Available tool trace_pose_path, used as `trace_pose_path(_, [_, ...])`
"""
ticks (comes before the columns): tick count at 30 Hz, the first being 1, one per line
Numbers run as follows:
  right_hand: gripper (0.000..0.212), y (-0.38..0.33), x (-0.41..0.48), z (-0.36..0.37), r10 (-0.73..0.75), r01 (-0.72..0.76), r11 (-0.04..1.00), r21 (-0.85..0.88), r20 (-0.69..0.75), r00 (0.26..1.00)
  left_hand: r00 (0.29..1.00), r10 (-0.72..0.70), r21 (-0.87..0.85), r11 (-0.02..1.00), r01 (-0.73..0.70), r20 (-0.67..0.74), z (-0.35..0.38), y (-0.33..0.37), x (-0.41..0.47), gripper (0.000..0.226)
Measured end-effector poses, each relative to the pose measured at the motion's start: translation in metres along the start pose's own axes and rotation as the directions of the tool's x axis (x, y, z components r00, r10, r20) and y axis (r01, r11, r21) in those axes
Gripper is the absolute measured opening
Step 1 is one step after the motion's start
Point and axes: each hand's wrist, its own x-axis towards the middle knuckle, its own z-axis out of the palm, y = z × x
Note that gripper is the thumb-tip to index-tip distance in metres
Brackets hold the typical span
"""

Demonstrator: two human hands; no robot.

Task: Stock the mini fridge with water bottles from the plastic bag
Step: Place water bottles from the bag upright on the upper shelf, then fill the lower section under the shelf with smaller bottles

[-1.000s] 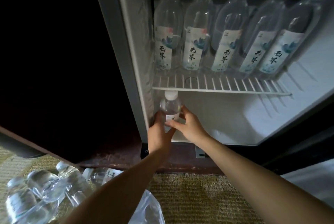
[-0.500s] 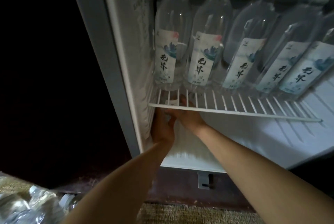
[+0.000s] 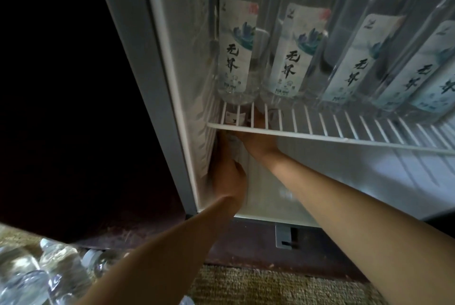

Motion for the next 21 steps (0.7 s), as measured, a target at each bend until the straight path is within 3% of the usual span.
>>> trace_pose_path(8, [0.045,-0.004,0.001,-0.005,0.077,-0.083,0.993,0.080,0.076,0.994,0.999,0.014,0.034,0.999,-0.015,0.037,-0.006,0.004,-0.007,0.084])
trace_pose_path(13, [0.015,0.008,-0.029,-0.002,0.248,-0.273,0.939,0.207,0.139,0.959,0.996,0.030,0.057,0.998,-0.035,0.089,-0.009,-0.002,-0.013,0.078])
trace_pose_path(16, [0.056,0.010,-0.054,-0.005,0.339,-0.354,0.892,0.282,0.102,0.935,0.992,0.076,0.077,0.993,-0.084,0.102,-0.015,-0.007,-0.023,0.070])
trace_pose_path(18, [0.056,0.011,-0.071,-0.005,0.367,-0.370,0.857,0.359,0.080,0.927,0.990,0.086,0.024,0.996,-0.089,0.115,-0.025,-0.008,-0.036,0.069])
trace_pose_path(21, [0.048,0.011,-0.103,-0.003,0.336,-0.341,0.881,0.328,0.071,0.939,0.977,0.096,-0.033,0.995,-0.091,0.193,-0.053,-0.014,-0.063,0.067])
